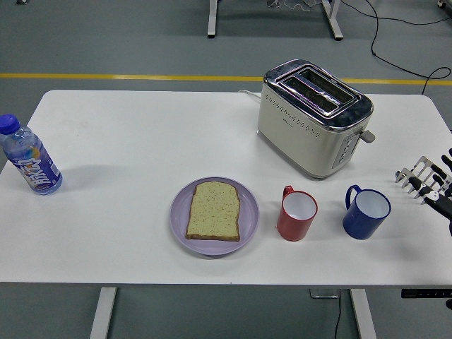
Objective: Pick up the cup,pour liquid into bread,place the cup on the desk
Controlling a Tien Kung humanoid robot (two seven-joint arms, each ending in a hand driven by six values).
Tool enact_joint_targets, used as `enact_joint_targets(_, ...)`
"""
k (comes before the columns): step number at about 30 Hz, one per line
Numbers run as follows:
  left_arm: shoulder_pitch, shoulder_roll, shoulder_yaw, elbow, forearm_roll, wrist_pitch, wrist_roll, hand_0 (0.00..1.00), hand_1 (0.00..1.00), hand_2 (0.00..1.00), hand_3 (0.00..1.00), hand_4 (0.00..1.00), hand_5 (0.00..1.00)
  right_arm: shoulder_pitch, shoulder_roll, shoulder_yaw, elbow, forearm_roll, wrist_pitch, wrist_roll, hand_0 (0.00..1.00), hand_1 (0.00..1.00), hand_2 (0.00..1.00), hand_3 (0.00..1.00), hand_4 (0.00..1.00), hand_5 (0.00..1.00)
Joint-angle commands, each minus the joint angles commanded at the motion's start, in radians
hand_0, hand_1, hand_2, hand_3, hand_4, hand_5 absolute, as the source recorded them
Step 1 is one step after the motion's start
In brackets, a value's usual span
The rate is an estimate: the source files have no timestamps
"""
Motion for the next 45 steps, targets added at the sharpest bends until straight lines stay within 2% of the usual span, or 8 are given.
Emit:
enact_joint_targets(11, -0.004, 0.0, 0.009, 0.0, -0.015, -0.002, -0.004, 0.69, 0.756, 0.773, 0.611, 0.396, 0.998, -0.009, -0.001, -0.069, -0.022, -0.038, -0.039, 0.047, 0.972, 0.888, 0.97, 0.998, 0.998, 0.172)
enact_joint_targets(28, -0.006, 0.003, 0.016, -0.001, -0.026, -0.003, -0.006, 0.69, 0.756, 0.773, 0.611, 0.396, 0.998, 0.022, 0.019, -0.191, -0.11, -0.074, -0.067, 0.068, 0.97, 0.877, 0.96, 0.998, 0.998, 0.201)
enact_joint_targets(35, -0.006, 0.004, 0.017, -0.001, -0.028, -0.003, -0.007, 0.69, 0.756, 0.773, 0.611, 0.396, 0.998, 0.03, 0.022, -0.21, -0.133, -0.087, -0.071, 0.064, 0.969, 0.875, 0.958, 0.998, 0.998, 0.204)
enact_joint_targets(45, -0.009, 0.004, 0.018, -0.001, -0.031, -0.004, -0.008, 0.69, 0.756, 0.773, 0.611, 0.396, 0.998, 0.033, 0.014, -0.238, -0.131, -0.102, -0.066, 0.063, 0.97, 0.873, 0.958, 0.998, 0.998, 0.211)
